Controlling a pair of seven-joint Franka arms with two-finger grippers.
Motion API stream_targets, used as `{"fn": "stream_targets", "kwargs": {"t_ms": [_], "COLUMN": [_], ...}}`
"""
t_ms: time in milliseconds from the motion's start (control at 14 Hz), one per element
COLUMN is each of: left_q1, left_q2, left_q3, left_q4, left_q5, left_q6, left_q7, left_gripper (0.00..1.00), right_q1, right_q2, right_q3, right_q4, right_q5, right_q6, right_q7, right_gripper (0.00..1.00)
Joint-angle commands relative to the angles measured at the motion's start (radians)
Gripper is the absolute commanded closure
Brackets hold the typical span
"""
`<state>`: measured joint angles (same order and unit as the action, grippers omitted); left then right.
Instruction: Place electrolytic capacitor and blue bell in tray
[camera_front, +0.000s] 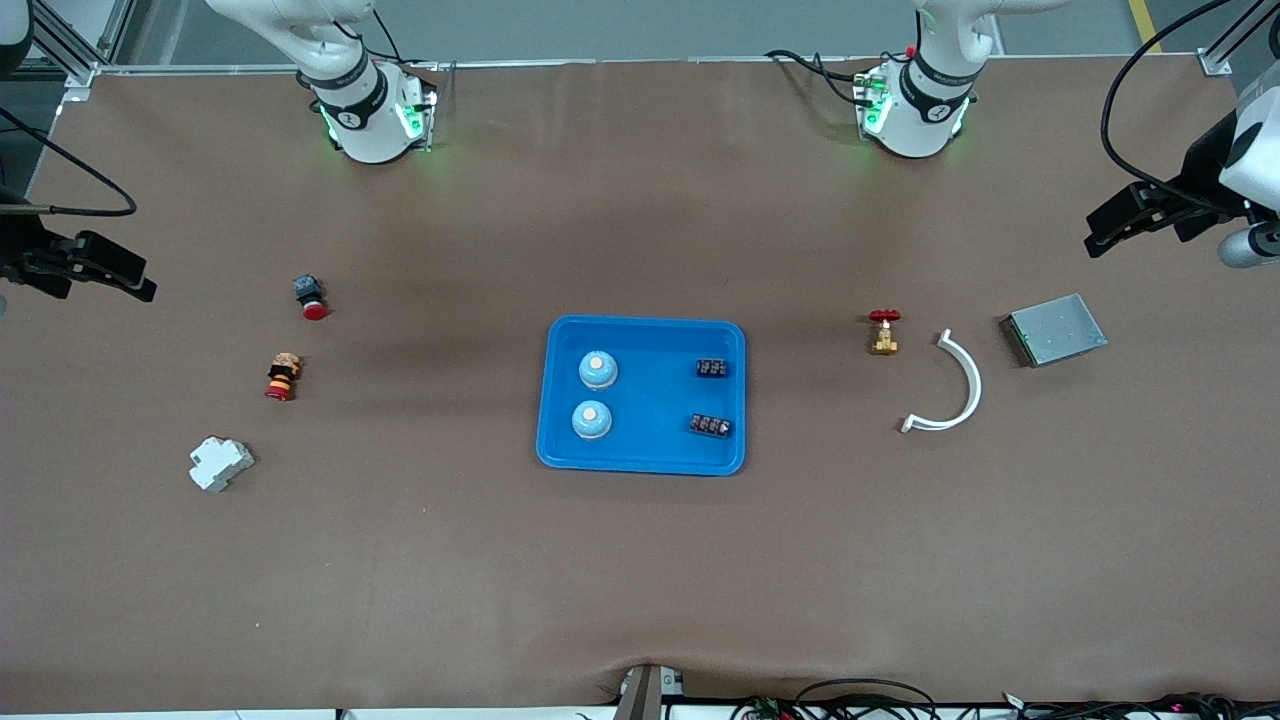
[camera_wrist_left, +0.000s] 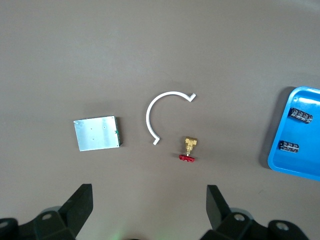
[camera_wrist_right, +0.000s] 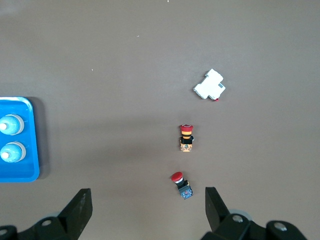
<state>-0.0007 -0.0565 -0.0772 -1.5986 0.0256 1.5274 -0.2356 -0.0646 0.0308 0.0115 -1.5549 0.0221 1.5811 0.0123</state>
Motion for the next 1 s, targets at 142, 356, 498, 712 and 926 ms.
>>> {"fn": "stream_targets", "kwargs": {"t_ms": [142,356,498,712,926], "left_q1": [0.007,0.007,0.002,-0.001,-0.001], "left_q2": [-0.003,0.0,0.001,-0.002,-0.002], "left_q3": [-0.003,-0.003,-0.003,-0.004,-0.004], "left_q4": [-0.008,0.002,0.002,0.002,0.006], "left_q5": [-0.01,-0.012,-0.01,-0.01,-0.01], "left_q6": [-0.001,-0.001,-0.003,-0.01,-0.01], "left_q7": [0.021,0.021,0.021,0.021,0.021], "left_gripper": [0.0,0.0,0.0,0.0,0.0], "right_q1": [-0.001,-0.003,-0.003,-0.003,-0.001], "right_q2": [-0.006,-0.006,-0.006,-0.006,-0.006], "right_q3": [-0.001,-0.001,-0.001,-0.001,-0.001], "right_q4": [0.006,0.004,0.004,0.004,0.004], "right_q5": [-0.011,-0.004,-0.004,-0.002,-0.002], "right_q6": [-0.012,-0.01,-0.009,-0.01,-0.012], "right_q7": [-0.003,-0.002,-0.002,0.001,0.001], "right_gripper": [0.0,0.0,0.0,0.0,0.0]}}
